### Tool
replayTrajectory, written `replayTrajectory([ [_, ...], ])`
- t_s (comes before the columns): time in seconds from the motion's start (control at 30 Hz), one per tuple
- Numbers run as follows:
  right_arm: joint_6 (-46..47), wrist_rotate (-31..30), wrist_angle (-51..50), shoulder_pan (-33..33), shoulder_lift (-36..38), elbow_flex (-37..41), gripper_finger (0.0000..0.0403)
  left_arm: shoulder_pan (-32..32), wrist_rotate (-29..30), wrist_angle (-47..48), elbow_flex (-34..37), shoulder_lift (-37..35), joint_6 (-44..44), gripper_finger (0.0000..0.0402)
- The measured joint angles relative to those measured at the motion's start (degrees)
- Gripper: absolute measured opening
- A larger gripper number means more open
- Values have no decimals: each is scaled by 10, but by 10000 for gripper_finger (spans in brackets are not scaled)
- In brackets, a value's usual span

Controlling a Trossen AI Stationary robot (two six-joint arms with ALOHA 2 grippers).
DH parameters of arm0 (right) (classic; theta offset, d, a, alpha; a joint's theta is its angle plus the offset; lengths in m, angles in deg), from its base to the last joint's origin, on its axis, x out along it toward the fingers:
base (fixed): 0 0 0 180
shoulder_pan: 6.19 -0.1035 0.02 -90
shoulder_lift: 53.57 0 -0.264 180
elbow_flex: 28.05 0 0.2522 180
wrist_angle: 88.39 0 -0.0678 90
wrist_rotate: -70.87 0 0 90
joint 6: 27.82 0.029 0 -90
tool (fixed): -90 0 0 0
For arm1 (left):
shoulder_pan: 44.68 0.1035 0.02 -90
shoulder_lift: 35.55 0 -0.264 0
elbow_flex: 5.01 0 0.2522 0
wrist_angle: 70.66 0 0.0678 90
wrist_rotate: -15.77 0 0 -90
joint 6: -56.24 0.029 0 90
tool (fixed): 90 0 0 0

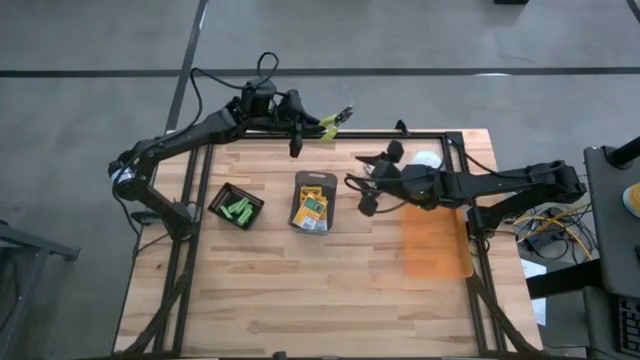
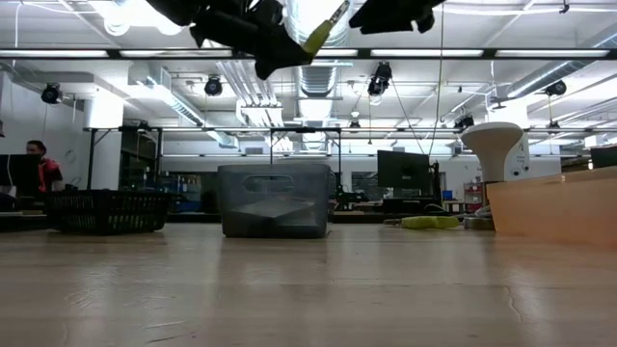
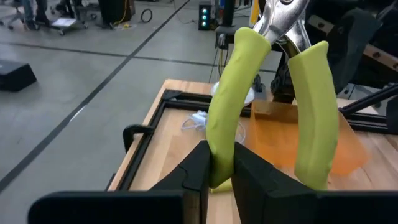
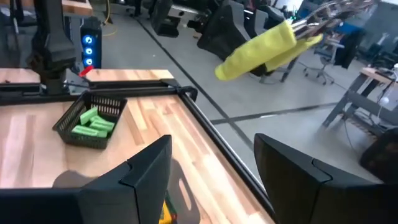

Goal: Pick & Place School Supplies
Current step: Put the left light green hole puncher into the orange bin

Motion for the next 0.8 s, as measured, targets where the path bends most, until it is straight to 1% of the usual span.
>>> replayTrajectory([
  [0.23, -21, 5, 47, 12, -17, 0, 224, -7, 0, -30, 0, 0, 1, 53],
  [0.33, -21, 19, 78, 25, -17, 0, 224, -16, -1, -56, 6, 0, 16, 53],
  [0.4, -20, 40, 109, 33, -17, 0, 224, -22, -4, -67, 10, 0, 35, 53],
  [0.47, -20, 71, 138, 40, -18, 0, 224, -26, -19, -72, 12, 0, 58, 53],
  [0.53, -20, 89, 152, 44, -19, 0, 224, -30, -35, -82, 15, 0, 70, 53],
  [0.63, -20, 93, 155, 45, -19, 0, 224, -32, -49, -97, 15, 0, 72, 53],
  [0.8, -20, 132, 158, 45, -19, 0, 224, -32, -50, -140, 16, 0, 71, 53],
])
